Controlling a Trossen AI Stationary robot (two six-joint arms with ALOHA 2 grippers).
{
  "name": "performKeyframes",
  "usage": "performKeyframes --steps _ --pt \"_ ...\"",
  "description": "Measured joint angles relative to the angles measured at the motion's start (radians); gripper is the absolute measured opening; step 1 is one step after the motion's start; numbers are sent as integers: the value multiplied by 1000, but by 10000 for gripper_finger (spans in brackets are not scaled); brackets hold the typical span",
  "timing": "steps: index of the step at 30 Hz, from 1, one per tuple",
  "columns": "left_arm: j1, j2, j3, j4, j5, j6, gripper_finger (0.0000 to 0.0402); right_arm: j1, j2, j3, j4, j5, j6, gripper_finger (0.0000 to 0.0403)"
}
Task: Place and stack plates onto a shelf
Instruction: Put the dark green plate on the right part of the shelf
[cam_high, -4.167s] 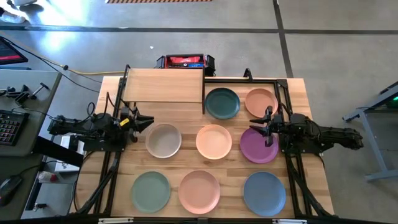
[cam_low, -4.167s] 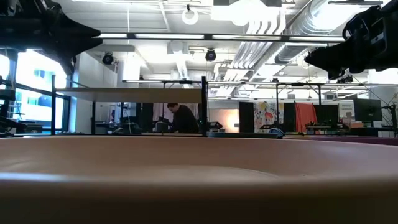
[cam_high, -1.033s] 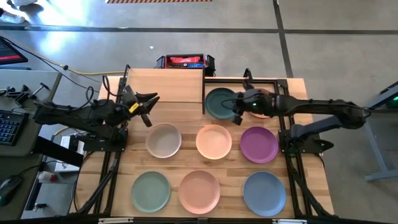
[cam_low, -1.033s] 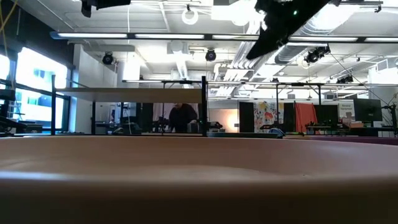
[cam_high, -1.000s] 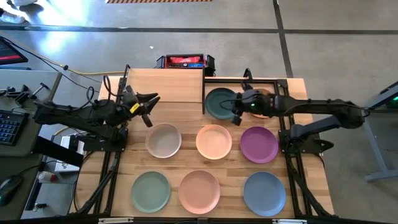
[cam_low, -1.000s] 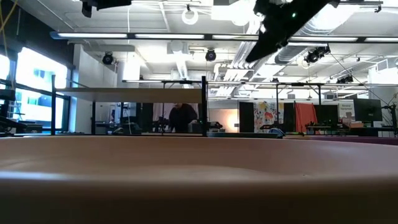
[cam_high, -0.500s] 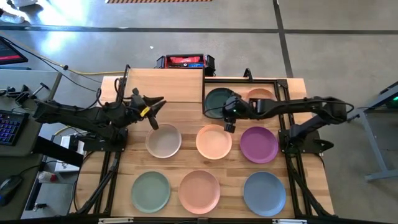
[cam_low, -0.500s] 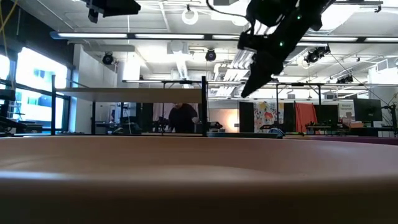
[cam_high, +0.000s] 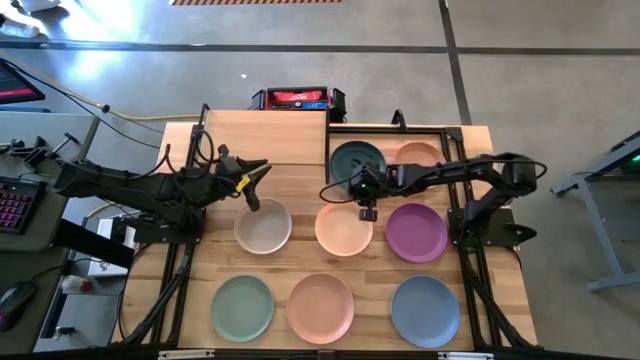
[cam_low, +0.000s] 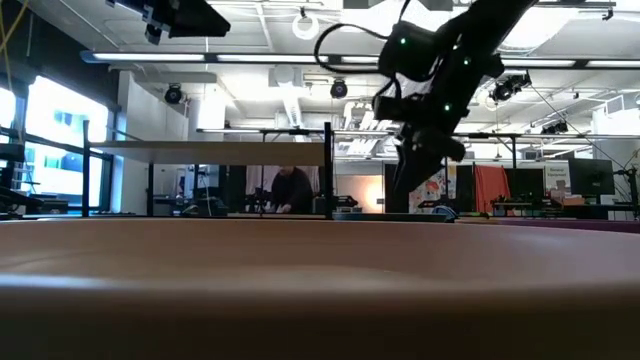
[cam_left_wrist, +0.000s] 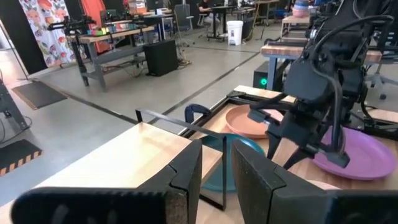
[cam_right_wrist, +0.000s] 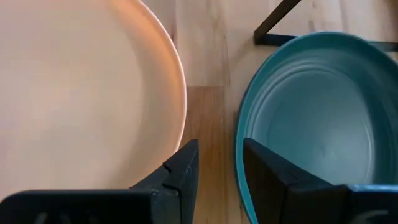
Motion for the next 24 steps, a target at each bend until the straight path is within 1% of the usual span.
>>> performKeyframes --steps 9,17,20,24 --pt "0 0 0 1 -2 -1 74 -3 72 -3 8 79 -9 106" --pt "0 0 0 1 -1 -1 74 -33 112 -3 15 99 7 106" --pt "0 -1 0 1 -1 0 74 -46 113 -3 16 118 7 106" --pt "0 -1 0 1 -1 0 74 -67 113 -3 15 119 7 106"
